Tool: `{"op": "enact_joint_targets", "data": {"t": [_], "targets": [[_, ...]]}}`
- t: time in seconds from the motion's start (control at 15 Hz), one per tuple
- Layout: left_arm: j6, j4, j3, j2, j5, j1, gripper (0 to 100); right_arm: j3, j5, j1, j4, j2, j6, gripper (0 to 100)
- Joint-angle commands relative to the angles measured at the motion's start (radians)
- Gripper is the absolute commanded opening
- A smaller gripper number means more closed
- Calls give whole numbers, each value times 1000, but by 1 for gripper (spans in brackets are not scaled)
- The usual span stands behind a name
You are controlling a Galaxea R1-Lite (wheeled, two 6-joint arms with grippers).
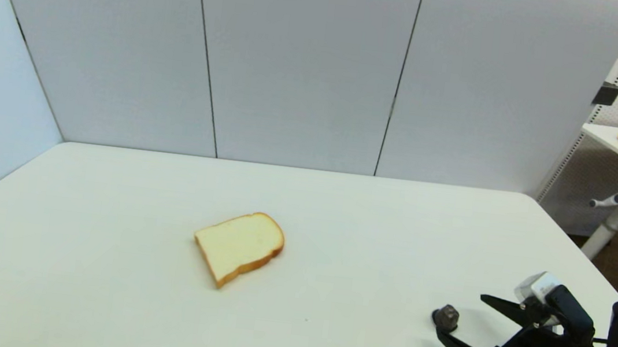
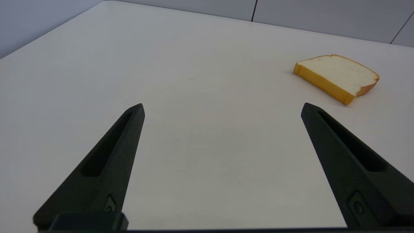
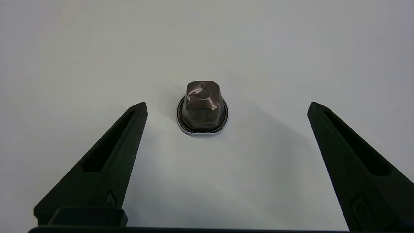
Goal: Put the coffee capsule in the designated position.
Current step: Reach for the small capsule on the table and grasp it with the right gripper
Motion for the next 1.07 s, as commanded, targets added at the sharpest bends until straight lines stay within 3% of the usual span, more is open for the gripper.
{"op": "enact_joint_targets", "data": {"t": [0.07,1.07], "targets": [[-1,0,0,1,0,1,100,3,0,-2,-1,-22,5,100],[-1,-1,0,1,2,1,100,-37,-6,-6,39,52,-3,100]]}}
